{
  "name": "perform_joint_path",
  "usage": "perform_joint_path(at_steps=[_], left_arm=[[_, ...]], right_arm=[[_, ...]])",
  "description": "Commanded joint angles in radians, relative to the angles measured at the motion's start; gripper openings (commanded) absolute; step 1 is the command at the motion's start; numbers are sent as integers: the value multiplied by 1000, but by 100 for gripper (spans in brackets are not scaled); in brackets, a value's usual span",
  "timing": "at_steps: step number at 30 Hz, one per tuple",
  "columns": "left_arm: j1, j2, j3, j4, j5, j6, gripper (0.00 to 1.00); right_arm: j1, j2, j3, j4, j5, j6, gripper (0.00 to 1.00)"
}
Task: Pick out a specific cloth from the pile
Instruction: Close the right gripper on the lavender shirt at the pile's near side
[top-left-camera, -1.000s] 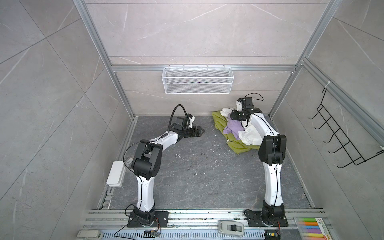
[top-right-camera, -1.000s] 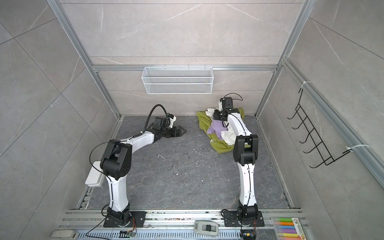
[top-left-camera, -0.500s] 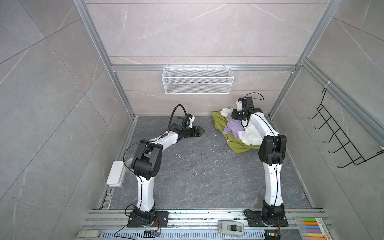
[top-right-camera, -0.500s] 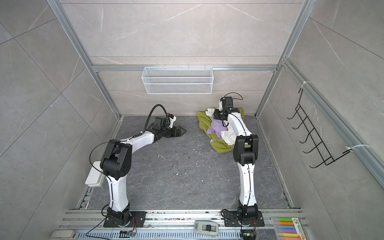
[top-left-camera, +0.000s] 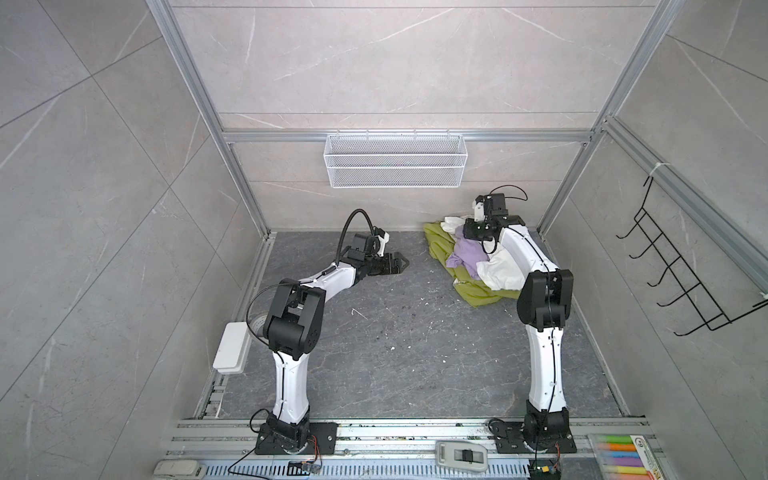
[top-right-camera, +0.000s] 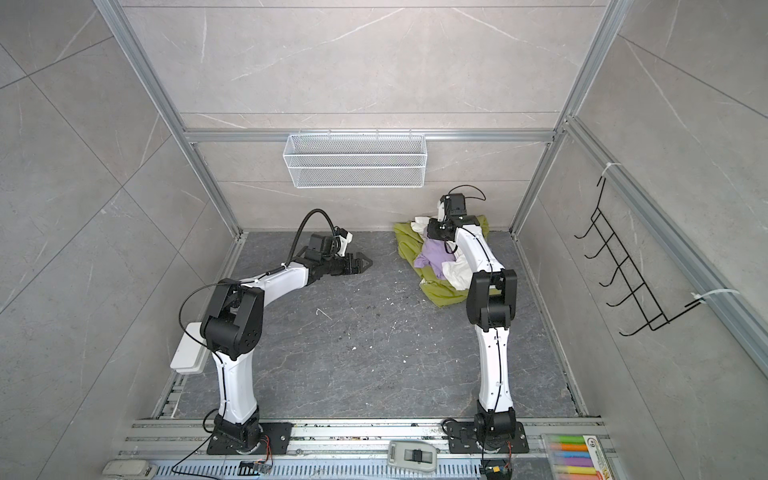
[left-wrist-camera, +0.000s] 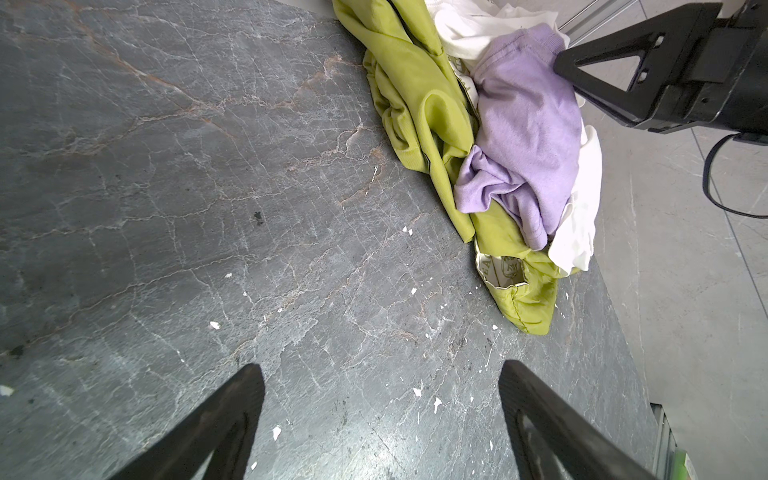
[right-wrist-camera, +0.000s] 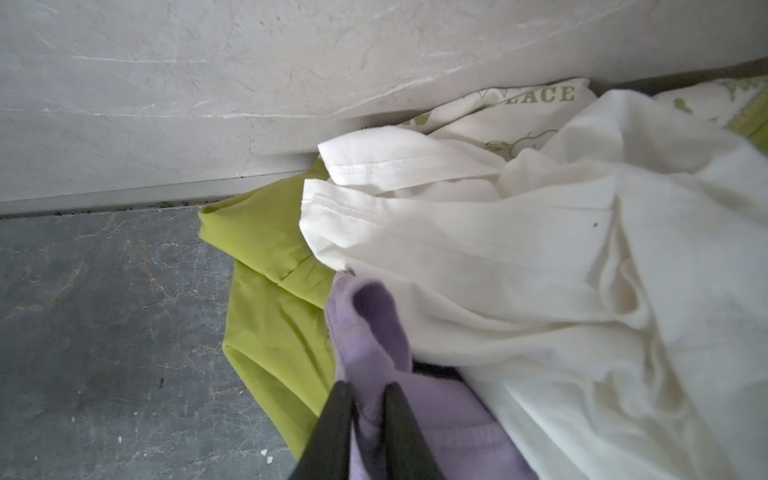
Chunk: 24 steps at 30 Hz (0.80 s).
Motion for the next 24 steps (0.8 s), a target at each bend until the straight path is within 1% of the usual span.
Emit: perform_joint_path(at_steps=[1, 4, 9, 15, 20, 24], left_arm=[[1, -37, 4, 20, 25, 1, 91], [1, -39, 4, 20, 22, 4, 92], [0, -32, 8, 20, 20, 2, 92], [-1, -29, 9, 25, 18, -3, 91], [-1, -31, 3, 31, 13, -6, 92], [-5, -35, -6, 44, 8, -15, 91]], right_arm=[[6, 45, 64, -40, 11, -6, 26], [6, 88, 124, -73, 3, -5, 29], [7, 158, 229, -130, -14, -6, 28], [5, 172, 260, -140, -31, -5, 21], [6, 155, 259, -141, -34, -4, 13], [7, 129, 247, -140, -43, -3, 9]])
